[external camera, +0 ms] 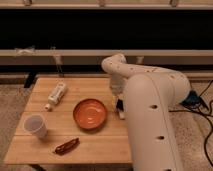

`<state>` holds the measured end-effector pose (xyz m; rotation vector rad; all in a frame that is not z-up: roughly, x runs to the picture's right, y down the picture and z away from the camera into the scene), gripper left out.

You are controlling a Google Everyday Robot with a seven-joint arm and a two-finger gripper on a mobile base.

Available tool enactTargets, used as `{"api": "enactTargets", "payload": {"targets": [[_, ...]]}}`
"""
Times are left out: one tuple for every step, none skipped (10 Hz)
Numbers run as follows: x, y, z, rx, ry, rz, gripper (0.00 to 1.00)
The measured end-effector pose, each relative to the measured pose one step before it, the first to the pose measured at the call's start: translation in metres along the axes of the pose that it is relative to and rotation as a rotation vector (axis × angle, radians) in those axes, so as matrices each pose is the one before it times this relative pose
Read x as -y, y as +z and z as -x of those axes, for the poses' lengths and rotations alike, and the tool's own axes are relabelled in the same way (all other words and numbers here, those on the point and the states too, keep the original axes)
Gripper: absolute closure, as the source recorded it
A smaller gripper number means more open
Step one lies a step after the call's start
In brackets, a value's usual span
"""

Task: Place the eraser on the white sponge

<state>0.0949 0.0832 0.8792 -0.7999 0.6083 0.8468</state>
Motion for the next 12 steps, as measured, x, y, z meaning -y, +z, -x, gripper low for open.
{"api": "enactTargets", "payload": {"targets": [[0.00093, -0.00206, -0.00039, 0.00748, 0.00254, 0.00164, 0.2], [0.00077, -0.0011, -0.00029, 0.0052, 0.00194, 0.00091, 0.2], [0.00192, -0.00388, -0.00077, 0.01504, 0.00743, 0.00266, 0.2], [0.00299, -0.00416, -0.00149, 0.01874, 0.01231, 0.00241, 0.2], [0.00246, -0.00407, -0.00114, 0.01768, 0.01057, 0.00346, 0.2], [0.00462, -0.00423, -0.00267, 0.01801, 0.01756, 0.00572, 0.2], [-0.00182, 0.00081, 0.00087, -0.00157, -0.00308, 0.00071, 0.2], [-0.00095, -0.00065, 0.00099, 0.00108, -0.00088, -0.00035, 0.2], [-0.00029, -0.00008, -0.00004, 0.00034, -0.00034, 0.00117, 0.2], [0.00178, 0.00085, -0.00155, -0.00097, 0.00313, 0.00035, 0.2], [0.00002, -0.00038, 0.00021, 0.00051, -0.0002, -0.00065, 0.2], [-0.00094, 0.00012, 0.00071, -0.00049, -0.00196, -0.00053, 0.2]]}}
